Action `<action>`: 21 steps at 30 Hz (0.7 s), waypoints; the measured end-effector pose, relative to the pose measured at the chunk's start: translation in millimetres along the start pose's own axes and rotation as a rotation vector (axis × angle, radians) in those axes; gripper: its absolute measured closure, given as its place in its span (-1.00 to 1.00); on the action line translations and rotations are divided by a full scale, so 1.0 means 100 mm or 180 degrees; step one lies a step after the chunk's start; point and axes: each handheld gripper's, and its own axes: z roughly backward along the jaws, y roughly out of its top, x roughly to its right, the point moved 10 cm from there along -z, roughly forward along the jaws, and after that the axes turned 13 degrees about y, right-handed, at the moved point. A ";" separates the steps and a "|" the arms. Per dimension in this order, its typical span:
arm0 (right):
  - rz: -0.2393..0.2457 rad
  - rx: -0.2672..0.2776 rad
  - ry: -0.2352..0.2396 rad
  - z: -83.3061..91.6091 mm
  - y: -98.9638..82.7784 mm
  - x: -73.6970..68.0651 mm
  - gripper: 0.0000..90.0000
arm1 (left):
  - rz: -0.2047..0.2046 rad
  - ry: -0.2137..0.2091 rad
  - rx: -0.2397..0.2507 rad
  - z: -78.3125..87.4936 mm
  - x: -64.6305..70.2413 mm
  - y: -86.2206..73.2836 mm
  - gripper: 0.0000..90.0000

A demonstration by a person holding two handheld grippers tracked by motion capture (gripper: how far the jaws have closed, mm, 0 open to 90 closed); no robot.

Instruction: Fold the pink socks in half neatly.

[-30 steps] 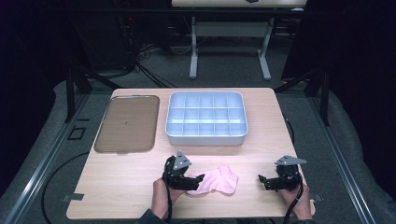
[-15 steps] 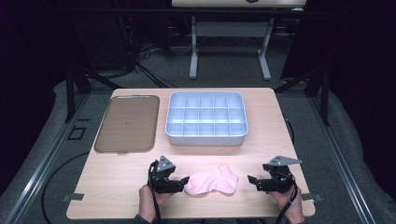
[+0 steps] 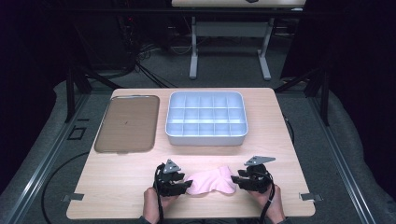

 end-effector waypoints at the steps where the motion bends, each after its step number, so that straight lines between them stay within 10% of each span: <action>1: 0.0004 -0.0012 0.0003 -0.03 0.00 -0.01 0.29 | -0.0038 0.0020 -0.0012 -0.01 -0.01 -0.01 0.24; 21: 0.0062 -0.0004 -0.0073 -0.07 -0.04 -0.05 0.80 | -0.0233 0.0043 0.0096 -0.03 0.04 -0.05 0.92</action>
